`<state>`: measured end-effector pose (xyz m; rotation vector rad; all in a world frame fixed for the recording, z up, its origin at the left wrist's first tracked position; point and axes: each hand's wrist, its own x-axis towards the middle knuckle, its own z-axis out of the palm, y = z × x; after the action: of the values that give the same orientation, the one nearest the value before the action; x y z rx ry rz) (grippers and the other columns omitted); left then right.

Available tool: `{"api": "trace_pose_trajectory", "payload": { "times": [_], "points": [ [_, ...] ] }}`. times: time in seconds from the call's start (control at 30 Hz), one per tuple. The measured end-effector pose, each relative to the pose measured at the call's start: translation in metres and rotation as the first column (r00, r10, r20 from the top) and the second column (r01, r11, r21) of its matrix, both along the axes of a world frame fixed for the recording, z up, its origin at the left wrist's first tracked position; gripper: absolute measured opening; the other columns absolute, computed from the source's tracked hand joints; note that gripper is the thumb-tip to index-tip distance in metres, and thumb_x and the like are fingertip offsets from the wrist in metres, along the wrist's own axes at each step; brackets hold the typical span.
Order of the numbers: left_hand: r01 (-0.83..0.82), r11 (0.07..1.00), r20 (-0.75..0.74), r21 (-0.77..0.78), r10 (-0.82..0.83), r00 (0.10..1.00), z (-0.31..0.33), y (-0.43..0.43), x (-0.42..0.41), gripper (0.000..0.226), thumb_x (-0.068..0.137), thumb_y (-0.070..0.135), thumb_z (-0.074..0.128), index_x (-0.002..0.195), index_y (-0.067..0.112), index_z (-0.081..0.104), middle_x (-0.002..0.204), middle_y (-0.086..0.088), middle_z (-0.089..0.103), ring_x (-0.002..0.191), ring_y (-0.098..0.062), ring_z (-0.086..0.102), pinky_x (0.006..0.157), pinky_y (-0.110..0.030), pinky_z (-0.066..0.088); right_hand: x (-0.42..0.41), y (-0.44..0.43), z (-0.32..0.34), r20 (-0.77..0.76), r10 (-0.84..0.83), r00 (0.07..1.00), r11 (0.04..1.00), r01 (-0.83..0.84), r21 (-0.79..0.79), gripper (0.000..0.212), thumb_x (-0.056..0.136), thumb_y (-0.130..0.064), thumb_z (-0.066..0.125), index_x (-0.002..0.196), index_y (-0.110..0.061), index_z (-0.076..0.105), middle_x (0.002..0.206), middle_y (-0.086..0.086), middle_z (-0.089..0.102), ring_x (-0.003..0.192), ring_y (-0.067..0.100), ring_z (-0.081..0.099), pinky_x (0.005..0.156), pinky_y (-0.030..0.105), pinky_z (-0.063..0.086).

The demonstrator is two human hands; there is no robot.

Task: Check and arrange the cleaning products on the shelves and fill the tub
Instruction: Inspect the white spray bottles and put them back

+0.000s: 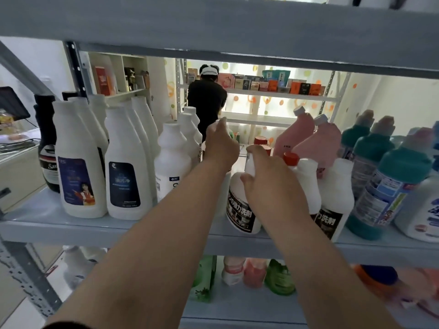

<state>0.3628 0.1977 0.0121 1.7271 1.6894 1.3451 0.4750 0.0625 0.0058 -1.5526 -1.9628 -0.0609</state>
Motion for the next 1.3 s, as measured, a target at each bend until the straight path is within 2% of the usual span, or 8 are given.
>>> {"api": "trace_pose_trajectory", "payload": {
  "times": [0.13,0.27,0.47,0.7,0.87,0.97,1.17,1.3],
  "points": [
    [-0.074,0.989,-0.23,-0.125,0.044,0.972,-0.004,0.033,0.001,0.082,0.097,0.015,0.053,0.162,0.02,0.004,0.164,-0.021,0.009,0.151,-0.04,0.015,0.12,-0.046,0.022,0.002,0.001,-0.001,0.077,0.008,0.997,1.0,-0.007,-0.016,0.063,0.102,-0.019,0.051,0.159,-0.021,0.024,0.14,0.013,0.046,0.115,0.029,0.057,0.078,0.033,0.044],
    [-0.156,0.972,-0.307,-0.179,0.095,0.947,-0.003,0.047,0.004,0.088,0.098,0.024,0.053,0.162,0.026,-0.008,0.152,-0.024,0.029,0.14,-0.04,0.033,0.113,-0.05,0.033,0.006,0.003,0.0,0.11,0.014,0.994,0.999,-0.011,-0.032,0.067,0.103,-0.019,0.05,0.161,-0.02,0.017,0.142,0.013,0.044,0.115,0.028,0.056,0.08,0.033,0.043],
    [-0.224,0.969,-0.242,-0.107,0.194,0.951,-0.009,0.053,0.009,0.065,0.097,0.025,0.057,0.149,0.026,0.017,0.131,-0.018,0.032,0.111,-0.035,0.056,0.099,-0.044,0.049,0.006,0.002,-0.001,0.133,0.006,0.991,0.999,-0.001,-0.035,0.073,0.102,-0.017,0.054,0.162,-0.02,0.01,0.146,0.012,0.041,0.123,0.027,0.053,0.083,0.031,0.042],
    [-0.189,0.982,-0.236,0.021,0.189,0.953,-0.011,0.036,0.004,0.05,0.099,0.021,0.054,0.139,0.005,0.03,0.135,-0.022,0.036,0.122,-0.036,0.045,0.102,-0.041,0.042,0.003,0.004,-0.003,0.107,-0.014,0.994,1.0,0.017,-0.023,0.075,0.102,-0.016,0.056,0.162,-0.019,0.011,0.145,0.013,0.041,0.122,0.028,0.054,0.08,0.028,0.04],
    [-0.104,0.994,-0.148,0.03,0.108,0.983,-0.005,0.008,0.012,0.054,0.103,0.014,0.05,0.144,-0.005,0.021,0.114,-0.016,0.056,0.098,-0.031,0.062,0.077,-0.039,0.048,0.001,0.004,-0.009,0.067,-0.017,0.998,1.0,0.016,0.018,0.072,0.102,-0.014,0.055,0.161,-0.02,0.014,0.144,0.014,0.043,0.121,0.03,0.056,0.083,0.033,0.047],
    [-0.104,0.993,-0.19,0.051,0.112,0.975,-0.007,-0.007,0.009,0.044,0.104,0.016,0.048,0.139,-0.003,0.028,0.099,-0.008,0.053,0.081,-0.022,0.054,0.067,-0.034,0.038,0.001,0.003,-0.01,0.058,-0.018,0.998,1.0,0.017,0.018,0.069,0.103,-0.017,0.054,0.161,-0.022,0.016,0.145,0.013,0.043,0.121,0.029,0.055,0.08,0.029,0.042],
    [-0.139,0.988,-0.281,0.062,0.151,0.948,-0.013,-0.038,0.002,0.038,0.105,0.016,0.044,0.136,-0.002,0.033,0.133,-0.021,0.05,0.114,-0.033,0.056,0.078,-0.033,0.037,-0.001,0.002,-0.012,0.056,-0.041,0.998,0.999,0.04,0.031,0.068,0.104,-0.02,0.051,0.162,-0.017,0.016,0.147,0.015,0.042,0.124,0.03,0.054,0.085,0.03,0.042],
    [-0.13,0.99,-0.256,0.047,0.138,0.957,-0.013,-0.057,0.001,0.039,0.104,0.017,0.045,0.138,0.001,0.034,0.139,-0.02,0.042,0.117,-0.036,0.053,0.083,-0.034,0.038,-0.003,0.001,-0.012,0.056,-0.058,0.997,0.997,0.055,0.05,0.066,0.105,-0.021,0.05,0.162,-0.014,0.017,0.147,0.017,0.042,0.124,0.031,0.054,0.082,0.028,0.038]
  ]
}}
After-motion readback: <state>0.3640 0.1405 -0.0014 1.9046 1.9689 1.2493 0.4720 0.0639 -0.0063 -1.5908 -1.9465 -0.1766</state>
